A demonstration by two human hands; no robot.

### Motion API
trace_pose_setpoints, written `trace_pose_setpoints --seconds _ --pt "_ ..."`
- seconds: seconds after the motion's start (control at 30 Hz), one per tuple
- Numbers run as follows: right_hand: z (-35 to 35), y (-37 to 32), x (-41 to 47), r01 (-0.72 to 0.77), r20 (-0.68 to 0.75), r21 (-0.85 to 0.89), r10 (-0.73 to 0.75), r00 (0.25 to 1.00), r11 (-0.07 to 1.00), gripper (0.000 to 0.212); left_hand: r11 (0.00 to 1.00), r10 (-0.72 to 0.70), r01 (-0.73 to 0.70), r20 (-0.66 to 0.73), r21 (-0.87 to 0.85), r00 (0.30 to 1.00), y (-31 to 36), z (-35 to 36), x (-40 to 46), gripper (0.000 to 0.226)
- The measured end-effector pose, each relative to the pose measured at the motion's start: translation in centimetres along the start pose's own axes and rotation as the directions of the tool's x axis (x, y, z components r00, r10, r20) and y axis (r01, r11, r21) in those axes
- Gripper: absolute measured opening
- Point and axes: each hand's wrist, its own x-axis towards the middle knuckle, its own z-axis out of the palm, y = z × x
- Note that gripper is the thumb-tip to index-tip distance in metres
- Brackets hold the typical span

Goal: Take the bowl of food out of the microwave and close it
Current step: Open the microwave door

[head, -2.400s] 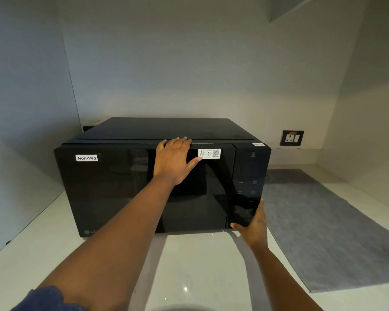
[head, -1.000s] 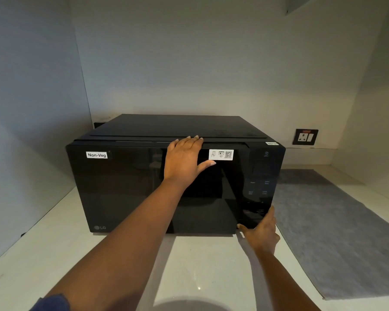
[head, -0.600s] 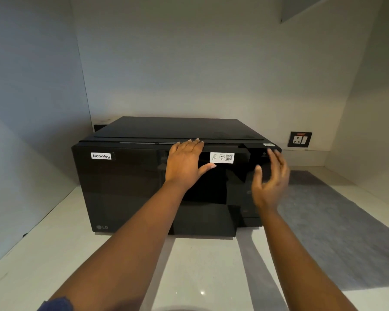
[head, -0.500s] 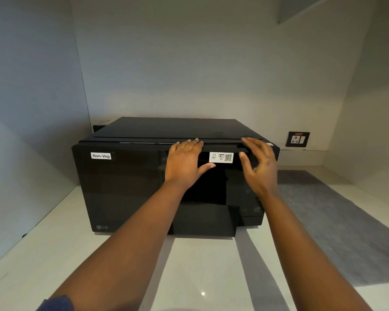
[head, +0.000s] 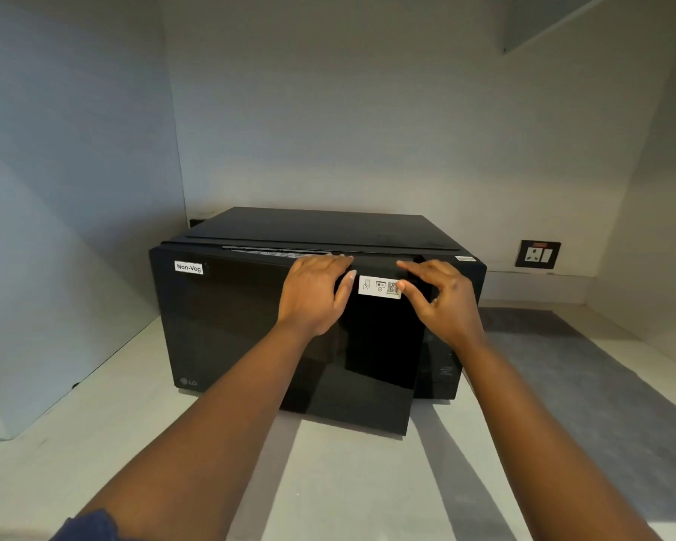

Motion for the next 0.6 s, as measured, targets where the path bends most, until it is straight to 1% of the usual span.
trace_pose_setpoints --seconds 0.13,0.2,0.27,0.3,0.37,0.4,0.43,0.5,0.6 --pt "-0.6 -0.8 -1.1 0.074 -0.002 0.118 -0.074 0.997 0.99 0.028 0.999 0.023 -0.021 -0.106 0.026 0.994 0.2 -1.1 -1.2 0.036" --pt "-1.3 -1.3 -1.2 0.104 0.031 0.203 -0.113 0.993 0.974 0.023 0.999 0.028 -0.026 -0.14 0.019 0.99 0.4 -1.9 -1.8 0.036" --pt "-1.9 -2.0 -1.3 0.101 0.081 0.318 -0.133 0.988 0.943 0.02 1.0 -0.008 0.007 -0.144 -0.014 0.99 0.3 -2.9 -2.2 0.04" --pt "-2.0 -2.4 -1.2 0.074 0.116 0.384 -0.128 0.985 0.92 0.019 0.999 -0.039 0.034 -0.141 -0.039 0.989 0.1 -3.5 -2.4 0.043" --pt "-2.8 -2.7 -0.9 0.005 0.202 0.479 -0.116 0.972 0.878 0.016 0.994 -0.066 0.056 -0.116 -0.094 0.991 0.1 -4.2 -2.2 0.048" --pt "-2.9 -3.4 -0.8 -0.028 0.267 0.559 -0.148 0.952 0.829 0.017 0.995 -0.087 0.08 -0.109 -0.063 0.99 0.1 -5.3 -2.8 0.052" --pt "-3.0 -3.7 -0.7 -0.062 0.319 0.595 -0.164 0.933 0.801 0.018 0.993 -0.11 0.105 -0.081 -0.057 0.991 0.2 -5.9 -2.7 0.054" --pt "-2.8 -4.5 -0.4 -0.121 0.393 0.64 -0.188 0.9 0.759 0.019 0.989 -0.139 0.139 -0.001 -0.044 0.99 -0.1 -6.9 -2.2 0.057" --pt "-2.5 -6.2 -0.6 -0.161 0.435 0.719 -0.257 0.863 0.676 0.024 0.975 -0.221 0.21 0.18 0.079 0.958 -0.6 -8.3 -1.6 0.052"
